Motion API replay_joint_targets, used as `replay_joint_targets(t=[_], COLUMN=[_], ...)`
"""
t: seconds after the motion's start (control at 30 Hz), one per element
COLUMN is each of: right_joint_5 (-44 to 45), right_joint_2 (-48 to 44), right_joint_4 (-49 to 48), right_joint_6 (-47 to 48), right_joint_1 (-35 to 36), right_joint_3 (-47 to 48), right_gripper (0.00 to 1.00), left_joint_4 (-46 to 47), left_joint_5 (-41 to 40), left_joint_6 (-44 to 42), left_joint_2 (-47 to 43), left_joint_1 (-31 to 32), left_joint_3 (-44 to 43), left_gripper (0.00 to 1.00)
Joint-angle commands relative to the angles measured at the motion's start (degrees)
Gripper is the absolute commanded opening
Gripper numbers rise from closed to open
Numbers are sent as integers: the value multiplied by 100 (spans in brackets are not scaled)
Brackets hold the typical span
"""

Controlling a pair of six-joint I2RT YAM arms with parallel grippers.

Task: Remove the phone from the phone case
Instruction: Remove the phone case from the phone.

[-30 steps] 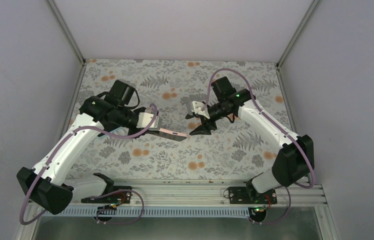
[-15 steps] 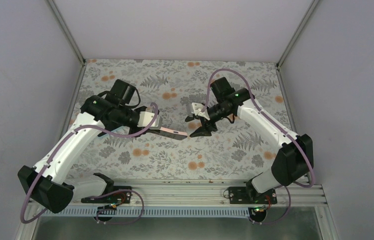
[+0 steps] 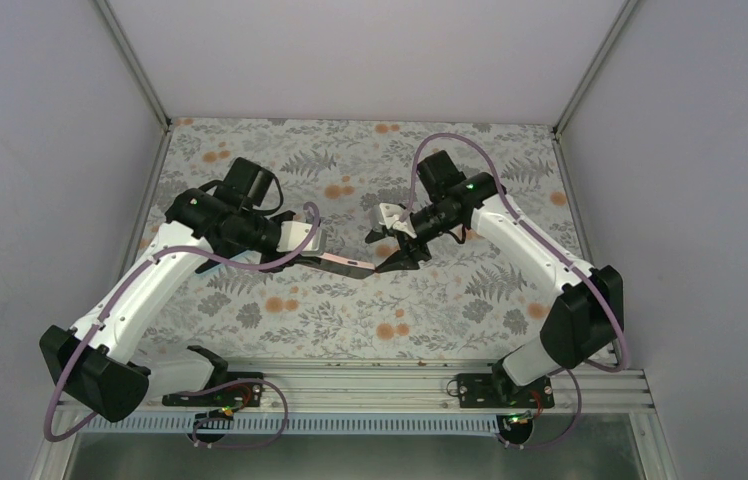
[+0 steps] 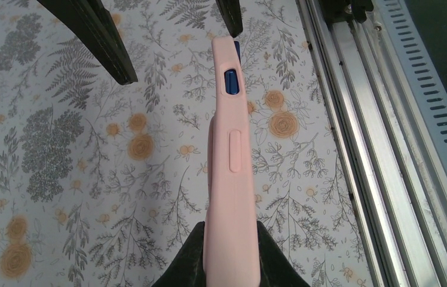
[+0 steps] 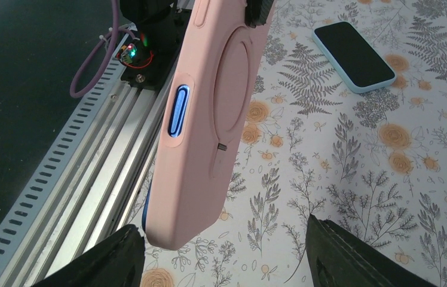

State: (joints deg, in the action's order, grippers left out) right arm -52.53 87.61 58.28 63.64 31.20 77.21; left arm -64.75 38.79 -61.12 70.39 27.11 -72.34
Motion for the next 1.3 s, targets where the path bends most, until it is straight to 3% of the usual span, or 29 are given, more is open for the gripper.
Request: replay_joint_targets(t=[0.0,0.27,0.7,1.07,1.27], right_joint_5=[-136,-149,465,1112,1172], right_joint_2=[129,170,113,427,484], right_joint_4=[-83,-80,-1074,-1809,-2104], right_joint_6=[-31,10,-717,-1212,-1428], right_joint_1=[74,80,62,15,453], right_joint_3=[165,133,92,605,746], right_gripper=[68,67,60,60,64], left_joint_4=[212,185,-134,-288,-60], left_joint_5=[256,245,597,851,1001], left_joint_6=[1,18,-293,-403,-246], left_joint_2=[-44,-63,-181,-197,-117], left_joint_1=[-30,-31,-31,-22,-30], left_joint_3=[-214,-228,-279,-303,-474], left_gripper=[2,2,2,2,2])
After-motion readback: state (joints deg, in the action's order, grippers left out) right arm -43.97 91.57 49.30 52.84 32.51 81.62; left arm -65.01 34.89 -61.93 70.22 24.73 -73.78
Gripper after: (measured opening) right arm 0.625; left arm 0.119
